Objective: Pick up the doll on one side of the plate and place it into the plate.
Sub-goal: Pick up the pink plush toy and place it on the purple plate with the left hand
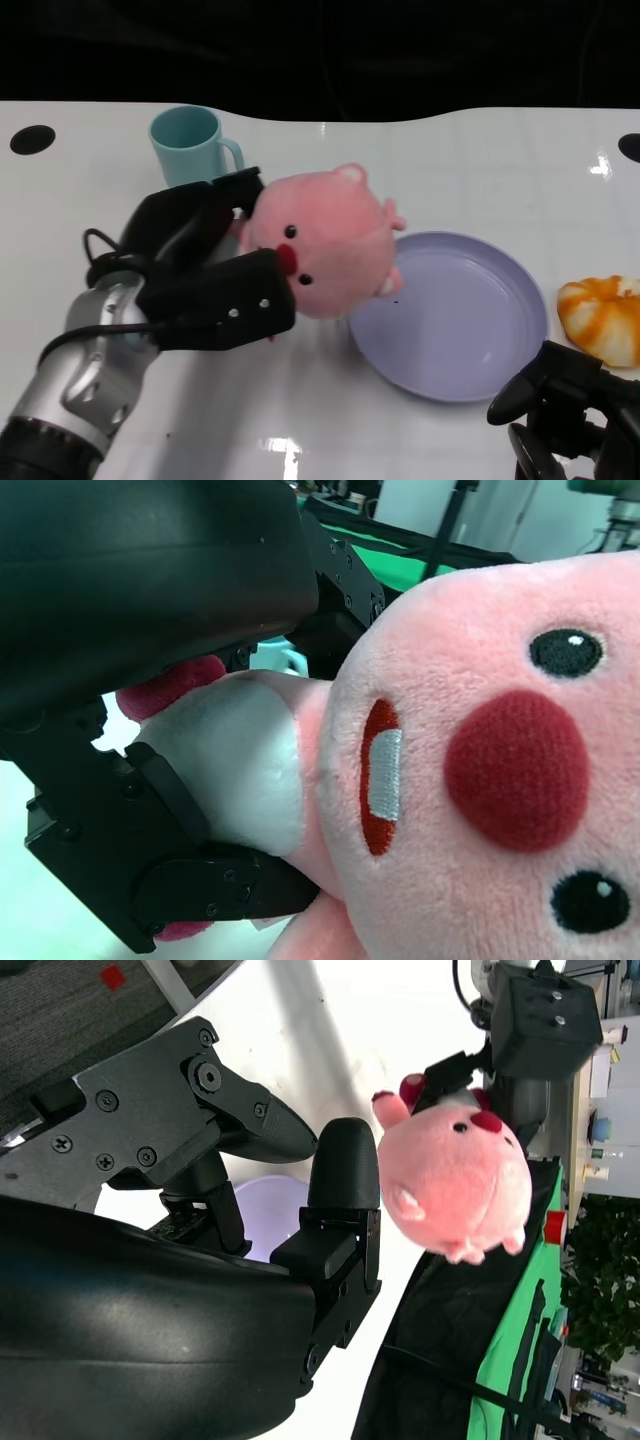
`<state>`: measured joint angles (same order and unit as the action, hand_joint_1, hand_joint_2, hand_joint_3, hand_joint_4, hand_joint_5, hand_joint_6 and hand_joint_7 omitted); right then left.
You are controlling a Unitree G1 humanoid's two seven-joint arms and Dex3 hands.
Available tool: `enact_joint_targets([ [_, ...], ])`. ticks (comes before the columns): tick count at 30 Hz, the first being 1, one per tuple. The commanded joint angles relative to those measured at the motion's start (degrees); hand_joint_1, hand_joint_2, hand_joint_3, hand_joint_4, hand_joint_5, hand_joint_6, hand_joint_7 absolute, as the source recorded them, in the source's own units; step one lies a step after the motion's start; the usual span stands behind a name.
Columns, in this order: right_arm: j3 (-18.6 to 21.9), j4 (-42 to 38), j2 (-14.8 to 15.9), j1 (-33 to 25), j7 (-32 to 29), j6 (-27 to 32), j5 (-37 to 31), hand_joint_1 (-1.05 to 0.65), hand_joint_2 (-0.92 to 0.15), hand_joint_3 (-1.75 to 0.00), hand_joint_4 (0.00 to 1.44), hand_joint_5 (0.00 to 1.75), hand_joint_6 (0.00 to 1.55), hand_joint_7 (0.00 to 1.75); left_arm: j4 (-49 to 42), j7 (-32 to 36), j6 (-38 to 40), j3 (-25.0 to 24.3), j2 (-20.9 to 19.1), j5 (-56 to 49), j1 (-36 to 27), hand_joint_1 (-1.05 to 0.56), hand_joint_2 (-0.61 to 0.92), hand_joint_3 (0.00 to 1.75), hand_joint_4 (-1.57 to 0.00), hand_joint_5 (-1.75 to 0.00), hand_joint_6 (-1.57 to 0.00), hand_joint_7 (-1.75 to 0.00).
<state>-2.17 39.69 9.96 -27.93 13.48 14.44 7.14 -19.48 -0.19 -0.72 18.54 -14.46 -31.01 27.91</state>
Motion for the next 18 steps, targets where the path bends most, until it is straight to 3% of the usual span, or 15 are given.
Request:
enact_joint_targets([
  [1, 0.29, 0.38, 0.55, -0.32, -0.07, -0.27, 0.13, -0.25, -0.61, -1.02, 0.66, 1.72, 0.57, 1.36, 0.55, -1.04, 0.58, 0.78, 1.58, -0.14, 2.76, -0.18, 0.44, 1.23, -0.95, -1.75, -0.77, -1.75],
  [13, -0.86, 1.52, 0.54, -0.70, -0.29, 0.23, -0.70, -0.28, -0.60, -1.03, 0.66, 1.71, 0.57, 1.36, -5.37, -0.98, 2.00, 6.07, 9.72, -2.95, 8.35, -0.19, 0.40, 1.28, -0.97, -1.75, -0.78, -1.75],
  [18, -1.49, 1.88, 0.46, -0.89, -0.12, 0.37, -0.48, -0.29, -0.59, -1.03, 0.66, 1.71, 0.57, 1.36, -8.76, -0.75, 2.72, 8.79, 12.71, -4.55, 10.48, -0.20, 0.39, 1.21, -0.95, -1.75, -0.74, -1.75],
])
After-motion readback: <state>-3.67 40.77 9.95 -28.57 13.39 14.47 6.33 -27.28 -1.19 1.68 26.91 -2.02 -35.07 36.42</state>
